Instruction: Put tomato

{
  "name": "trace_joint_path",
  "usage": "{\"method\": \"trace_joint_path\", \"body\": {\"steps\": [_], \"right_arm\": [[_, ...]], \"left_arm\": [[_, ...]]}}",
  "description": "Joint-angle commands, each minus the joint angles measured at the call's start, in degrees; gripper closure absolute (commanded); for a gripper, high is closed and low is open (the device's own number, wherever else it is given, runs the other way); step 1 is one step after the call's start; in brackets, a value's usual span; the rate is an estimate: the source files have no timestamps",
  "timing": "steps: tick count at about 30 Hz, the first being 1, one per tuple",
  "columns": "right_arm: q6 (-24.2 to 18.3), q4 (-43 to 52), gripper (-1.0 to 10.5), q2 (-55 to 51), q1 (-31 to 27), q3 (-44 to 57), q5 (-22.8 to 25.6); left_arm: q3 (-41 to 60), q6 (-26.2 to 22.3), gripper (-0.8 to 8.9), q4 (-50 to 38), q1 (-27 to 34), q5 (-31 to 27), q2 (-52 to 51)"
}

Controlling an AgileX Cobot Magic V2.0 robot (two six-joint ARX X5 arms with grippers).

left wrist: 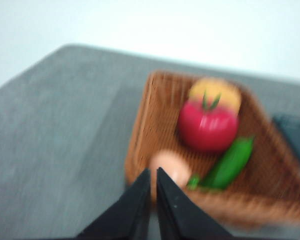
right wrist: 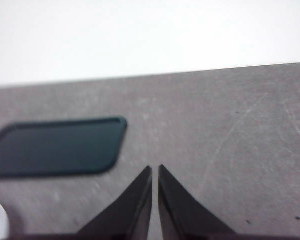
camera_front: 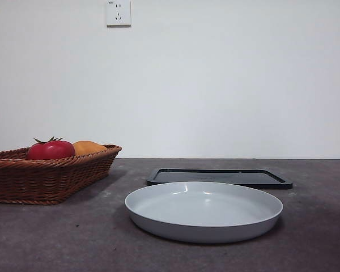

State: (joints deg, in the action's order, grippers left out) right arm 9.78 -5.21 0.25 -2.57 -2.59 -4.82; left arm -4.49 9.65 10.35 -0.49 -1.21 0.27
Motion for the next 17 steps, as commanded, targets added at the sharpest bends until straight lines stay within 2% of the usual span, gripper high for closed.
{"method": "trace_joint_path", "body": {"steps": [1,8,12,17], "right_arm": [[8.2,1.2,9.3,0.0,0.2,-3.3,-0.1],[15.7,-0.8,9.3,2.0,0.2,-12.2,0.0],[15.8,-5.4,9.3,6.6,0.2,-18.8,-3.0],[15.7,-10.7,9.3,14.9,0.2,-27.8,-7.6]], "left_arm": [[-3.5,4.7,7.96,-2.7,0.0,0.2,0.1],[-12.5,7.4,7.96,-2.2,0.0,0.2,4.5],[-19.3,7.5,7.96,-2.2,0.0,0.9,9.8],[-29.1,7.6,7.96,-0.9,0.0,6.1,18.8]]}}
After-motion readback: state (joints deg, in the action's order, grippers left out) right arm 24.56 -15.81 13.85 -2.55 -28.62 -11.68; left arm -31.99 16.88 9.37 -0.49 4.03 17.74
